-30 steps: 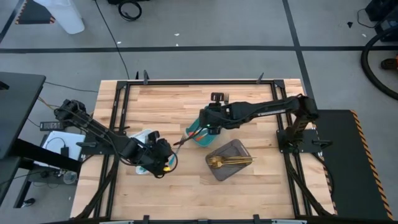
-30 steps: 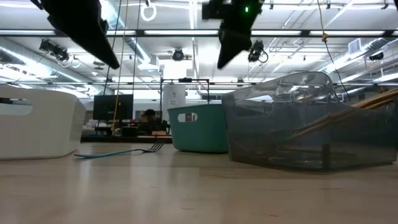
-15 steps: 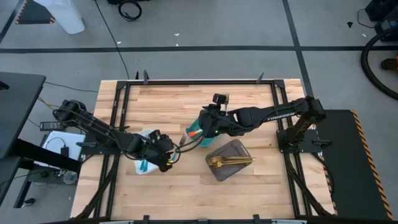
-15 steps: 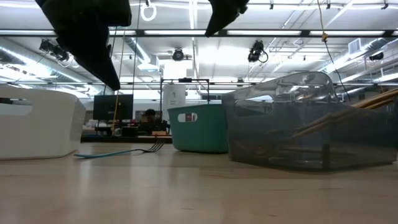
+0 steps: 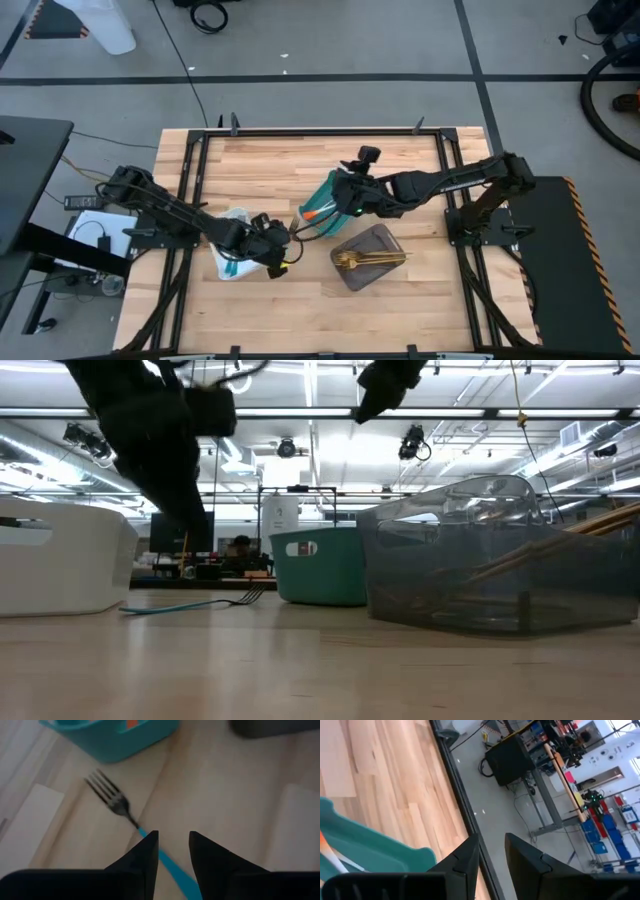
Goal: Sort silverware by color (type)
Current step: Put the blue silver fork into the white bin
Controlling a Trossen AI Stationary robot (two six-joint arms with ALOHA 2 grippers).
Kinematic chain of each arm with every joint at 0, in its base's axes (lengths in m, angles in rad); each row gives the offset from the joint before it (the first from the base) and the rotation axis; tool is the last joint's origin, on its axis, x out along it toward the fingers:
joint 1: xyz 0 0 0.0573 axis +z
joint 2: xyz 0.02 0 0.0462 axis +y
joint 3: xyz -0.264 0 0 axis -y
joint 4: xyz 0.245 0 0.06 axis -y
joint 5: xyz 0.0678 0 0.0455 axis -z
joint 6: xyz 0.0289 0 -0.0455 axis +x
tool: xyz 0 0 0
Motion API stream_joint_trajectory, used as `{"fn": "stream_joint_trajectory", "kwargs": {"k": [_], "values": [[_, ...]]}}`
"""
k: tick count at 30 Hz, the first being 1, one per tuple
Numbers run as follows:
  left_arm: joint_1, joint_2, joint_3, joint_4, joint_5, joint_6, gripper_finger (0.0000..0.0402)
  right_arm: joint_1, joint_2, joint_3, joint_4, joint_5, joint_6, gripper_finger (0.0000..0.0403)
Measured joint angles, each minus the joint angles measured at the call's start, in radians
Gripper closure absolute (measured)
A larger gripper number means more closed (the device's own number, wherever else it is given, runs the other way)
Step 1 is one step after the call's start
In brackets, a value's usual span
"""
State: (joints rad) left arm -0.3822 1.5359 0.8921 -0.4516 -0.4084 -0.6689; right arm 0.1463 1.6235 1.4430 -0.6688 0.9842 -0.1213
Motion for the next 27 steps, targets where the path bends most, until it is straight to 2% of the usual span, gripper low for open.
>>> {"fn": "stream_joint_trajectory", "kwargs": {"k": [4,9,16,20,24,27], "values": [[0.028,0.038,0.0,-0.001,0.007,0.008,0.0289,0.001,-0.085,-0.074,0.057,0.014,0.011,0.0298],[0.063,0.054,0.017,-0.02,0.016,0.032,0.029,0.0,-0.207,-0.224,0.256,-0.012,-0.071,0.0298],[0.093,0.129,0.115,-0.031,0.015,0.115,0.029,0.0,-0.349,-0.396,0.522,-0.045,-0.196,0.0298],[0.11,0.165,0.139,-0.035,0.019,0.168,0.029,0.001,-0.399,-0.43,0.542,-0.078,-0.201,0.0298],[0.155,0.173,0.138,-0.044,0.018,0.165,0.029,0.003,-0.427,-0.449,0.543,-0.148,-0.197,0.0298],[0.187,0.181,0.134,-0.028,0.039,0.157,0.029,0.003,-0.434,-0.46,0.538,-0.159,-0.196,0.0299]]}}
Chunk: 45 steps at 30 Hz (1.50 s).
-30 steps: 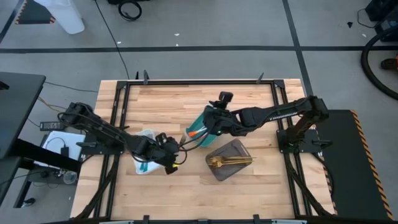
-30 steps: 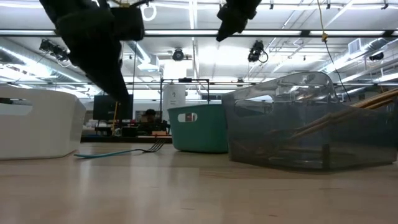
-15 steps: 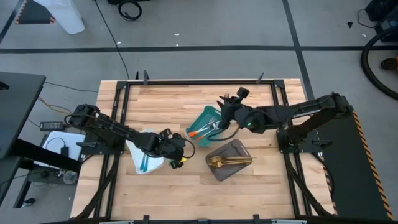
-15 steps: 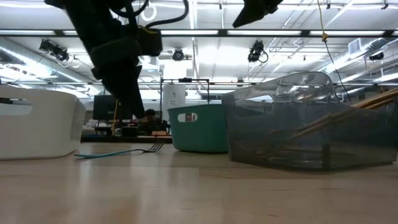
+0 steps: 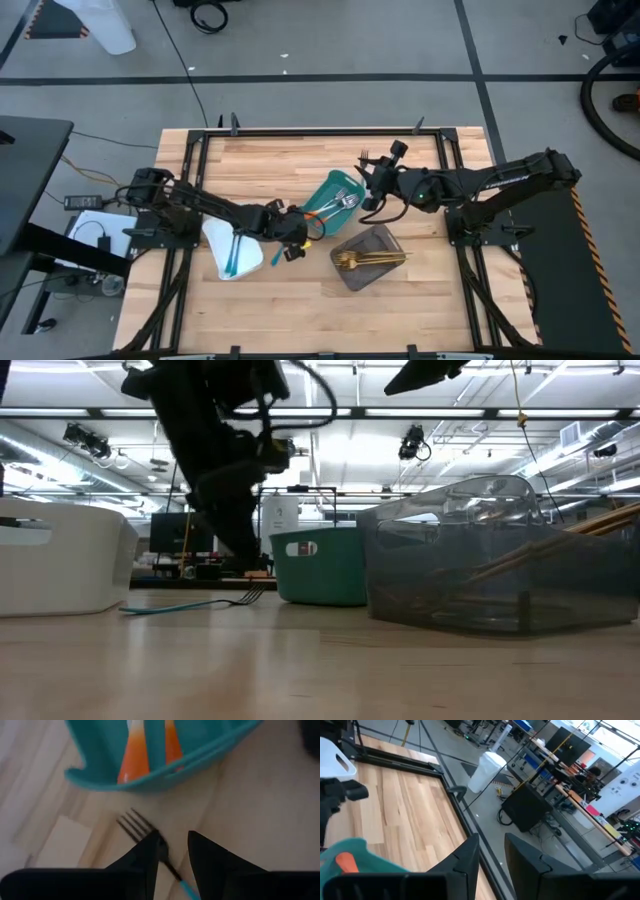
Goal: Sort silverware by color (type)
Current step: Put the blue silver fork into the white bin
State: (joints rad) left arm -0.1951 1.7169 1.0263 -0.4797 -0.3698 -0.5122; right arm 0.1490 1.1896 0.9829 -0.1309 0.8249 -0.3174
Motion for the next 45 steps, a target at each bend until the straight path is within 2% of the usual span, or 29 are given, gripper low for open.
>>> {"fn": "stream_joint_trajectory", "kwargs": {"k": [5,13,17,22,27,33,42,45], "values": [[0.022,0.019,-0.005,-0.014,0.02,-0.003,0.0282,0.0,0.001,0.0,0.0,-0.019,0.009,0.0306],[0.025,0.026,-0.013,-0.032,0.086,-0.043,0.0241,0.014,0.002,0.001,-0.003,-0.037,0.028,0.0314],[0.027,0.026,-0.063,-0.009,0.103,-0.09,0.0241,0.025,0.002,0.001,-0.001,-0.065,0.03,0.0314],[0.036,0.02,-0.138,0.12,0.165,-0.132,0.0243,0.033,0.002,0.001,0.003,-0.068,0.033,0.0314],[0.036,0.02,-0.142,0.108,0.161,-0.142,0.0246,0.032,0.002,0.001,0.006,-0.068,0.032,0.0314],[0.032,0.02,-0.143,0.094,0.155,-0.158,0.0282,0.032,0.002,0.002,0.007,-0.068,0.03,0.0314],[0.004,0.022,-0.144,0.092,0.141,-0.164,0.0384,0.032,0.002,0.002,0.007,-0.068,0.03,0.0314],[-0.003,0.022,-0.143,0.095,0.138,-0.161,0.0391,0.032,0.002,0.002,0.007,-0.068,0.029,0.0314]]}}
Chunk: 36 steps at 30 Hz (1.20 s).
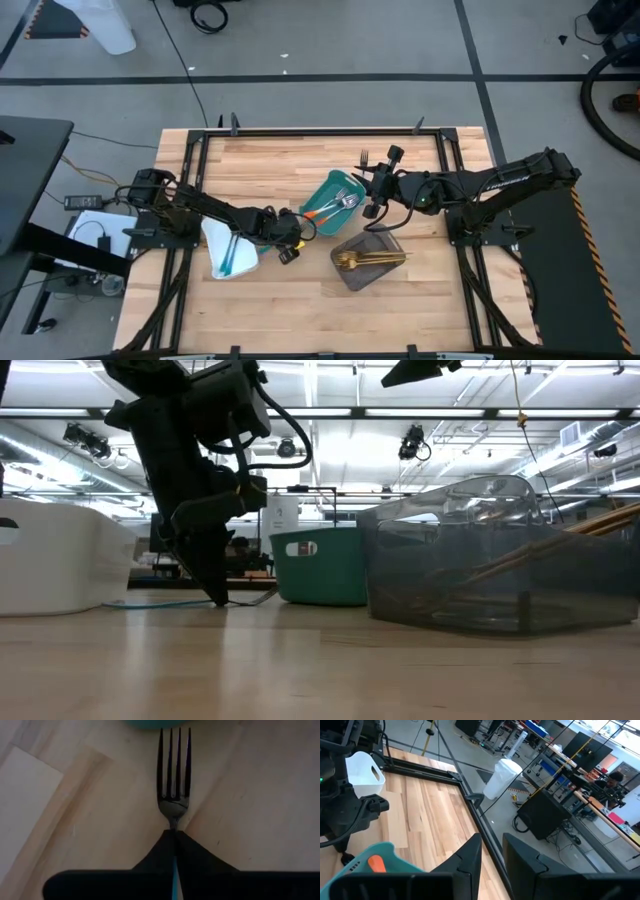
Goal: Sort silverware by color (type)
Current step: Put the blue silver fork into the white bin
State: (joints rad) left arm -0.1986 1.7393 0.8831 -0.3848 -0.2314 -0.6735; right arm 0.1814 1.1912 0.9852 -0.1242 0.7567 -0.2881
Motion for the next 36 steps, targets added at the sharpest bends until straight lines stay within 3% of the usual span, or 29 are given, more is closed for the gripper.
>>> {"fn": "stream_joint_trajectory", "kwargs": {"k": [9,16,25,36], "values": [[-0.024,-0.008,0.064,-0.025,0.061,0.004,0.0388,0.0,0.001,0.0,-0.005,0.0,0.0,0.0314],[-0.046,-0.019,0.15,-0.165,0.02,-0.001,0.0389,0.0,0.001,0.0,-0.005,-0.019,0.0,0.0314],[-0.102,-0.063,0.243,-0.215,0.01,-0.003,0.0389,0.0,0.001,0.0,-0.006,-0.019,-0.002,0.0314],[-0.225,-0.199,0.262,-0.399,-0.191,-0.24,0.039,0.0,0.001,0.0,0.037,-0.019,-0.06,0.0314]]}}
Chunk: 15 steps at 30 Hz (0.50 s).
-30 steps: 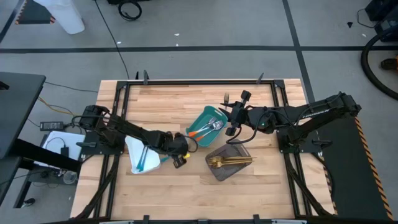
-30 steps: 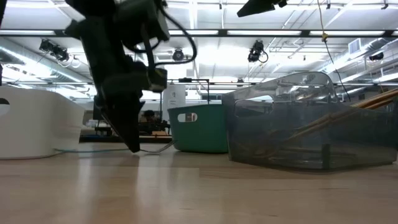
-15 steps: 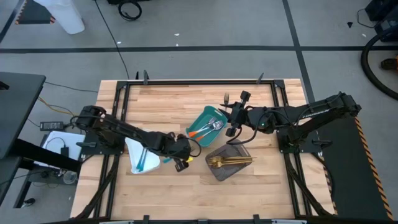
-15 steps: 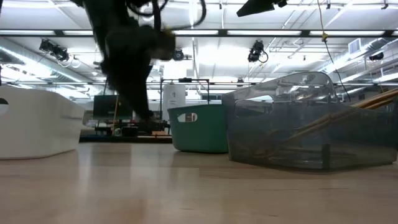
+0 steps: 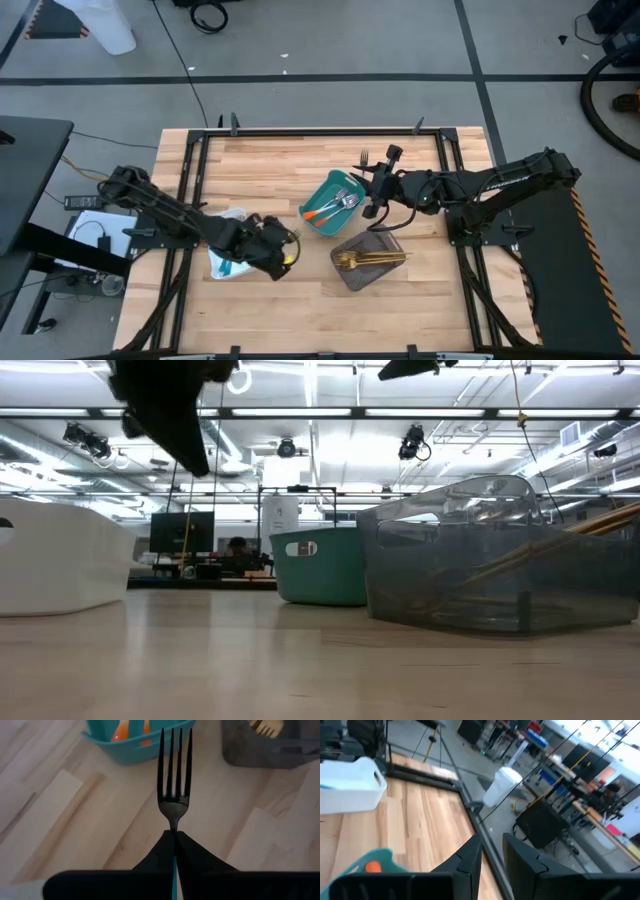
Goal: Sort silverware by color (type)
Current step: Put the blue silver fork into the white bin
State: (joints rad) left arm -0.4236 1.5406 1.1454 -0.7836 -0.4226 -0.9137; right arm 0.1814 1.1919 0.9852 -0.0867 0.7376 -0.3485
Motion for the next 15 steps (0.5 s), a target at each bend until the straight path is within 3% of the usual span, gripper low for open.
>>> {"fn": "stream_joint_trajectory", "kwargs": {"k": [8,15], "values": [[-0.069,-0.066,0.001,-0.164,-0.041,-0.198,0.039,-0.008,0.0,0.0,0.144,-0.008,-0.097,0.0314],[-0.11,-0.08,0.001,-0.397,-0.04,-0.381,0.039,-0.056,0.0,0.0,0.205,-0.115,-0.108,0.0314]]}}
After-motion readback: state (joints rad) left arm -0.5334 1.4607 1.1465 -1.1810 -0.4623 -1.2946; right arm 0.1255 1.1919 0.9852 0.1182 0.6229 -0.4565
